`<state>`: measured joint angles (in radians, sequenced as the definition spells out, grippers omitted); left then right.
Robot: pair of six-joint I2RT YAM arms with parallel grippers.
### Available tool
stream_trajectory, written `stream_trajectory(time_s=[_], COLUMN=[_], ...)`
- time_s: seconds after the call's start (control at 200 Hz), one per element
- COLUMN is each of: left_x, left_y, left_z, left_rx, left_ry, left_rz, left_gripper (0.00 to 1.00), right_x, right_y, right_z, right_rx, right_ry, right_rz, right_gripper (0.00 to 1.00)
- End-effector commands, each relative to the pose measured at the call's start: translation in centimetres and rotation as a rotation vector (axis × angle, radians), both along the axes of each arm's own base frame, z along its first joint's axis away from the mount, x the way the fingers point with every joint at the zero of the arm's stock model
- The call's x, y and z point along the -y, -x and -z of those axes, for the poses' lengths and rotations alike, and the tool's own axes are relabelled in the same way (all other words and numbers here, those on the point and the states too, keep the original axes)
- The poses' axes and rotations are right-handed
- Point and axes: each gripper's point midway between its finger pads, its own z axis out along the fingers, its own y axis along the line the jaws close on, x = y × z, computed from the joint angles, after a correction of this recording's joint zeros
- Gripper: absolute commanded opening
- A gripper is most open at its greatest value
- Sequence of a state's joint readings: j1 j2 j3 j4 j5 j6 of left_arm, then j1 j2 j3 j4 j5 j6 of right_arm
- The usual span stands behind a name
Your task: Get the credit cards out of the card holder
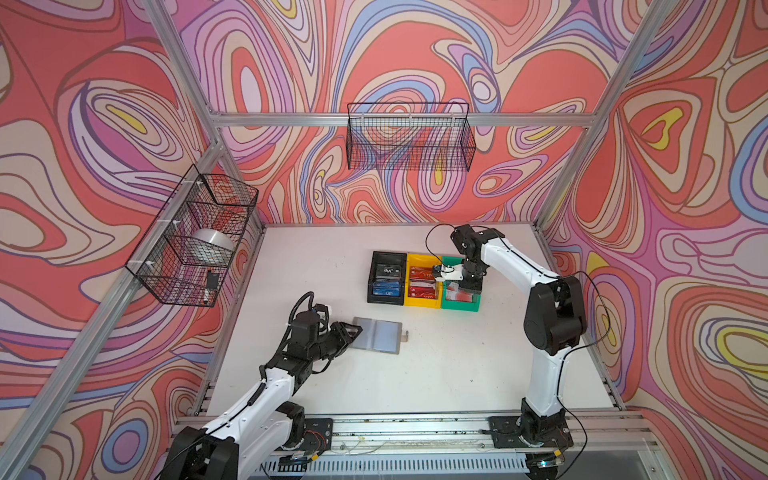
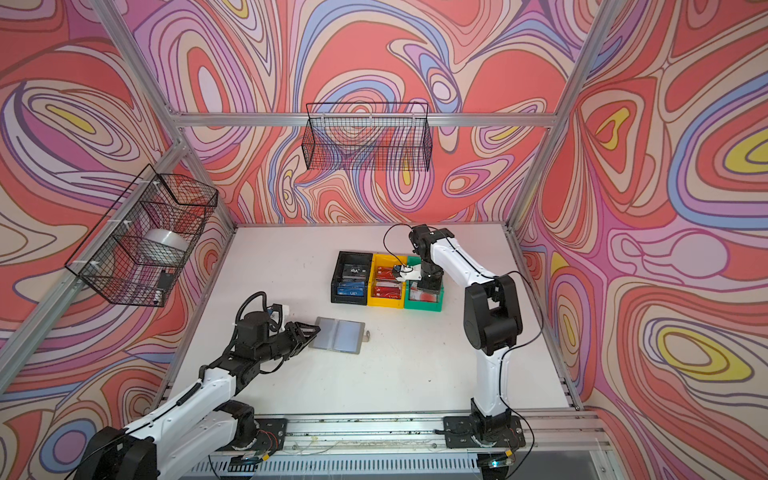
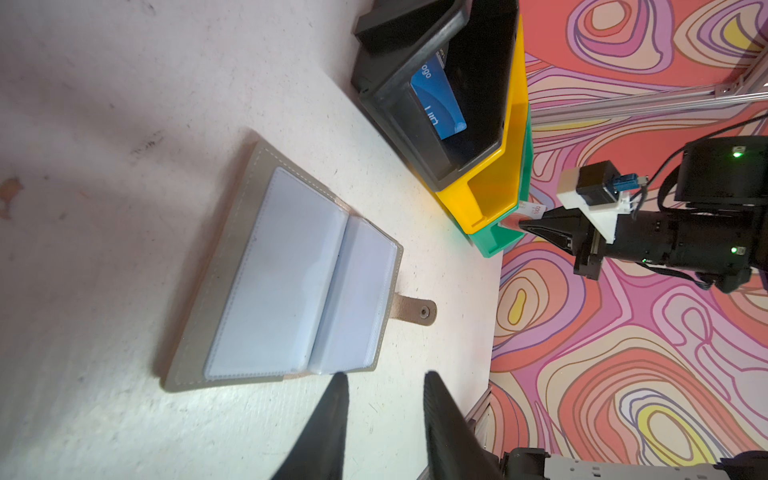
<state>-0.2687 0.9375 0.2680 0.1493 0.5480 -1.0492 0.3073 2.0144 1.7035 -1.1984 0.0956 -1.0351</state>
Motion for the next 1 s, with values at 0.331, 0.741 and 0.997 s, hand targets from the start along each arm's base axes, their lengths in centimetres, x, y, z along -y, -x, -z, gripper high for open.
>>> stream_trajectory(time_s=[0.331,0.741,0.997], left_x=[0.0,-0.2,-0.2], left_y=[-0.4,-0.4,-0.4], left_z=[-0.3,-0.3,-0.2], left_rx=[0.026,0.024,0.021], left_ry=[-0.006,-0.014,-0.02], left_rz=[-0.009,-0.011,-0.01], left_gripper=[0.34,0.34,0.35], right_x=[-0.4,-0.9,-0.2], right_y=[2.1,0.6,-2.2], right_z=[2.2,2.2,1.6], right_rx=[-0.115,-0.082,0.025], right_ry=[-0.022,-0.038,-0.033], right_rz=[-0.016,0.031,0.1], right_gripper=[0.0,0.16,0.28])
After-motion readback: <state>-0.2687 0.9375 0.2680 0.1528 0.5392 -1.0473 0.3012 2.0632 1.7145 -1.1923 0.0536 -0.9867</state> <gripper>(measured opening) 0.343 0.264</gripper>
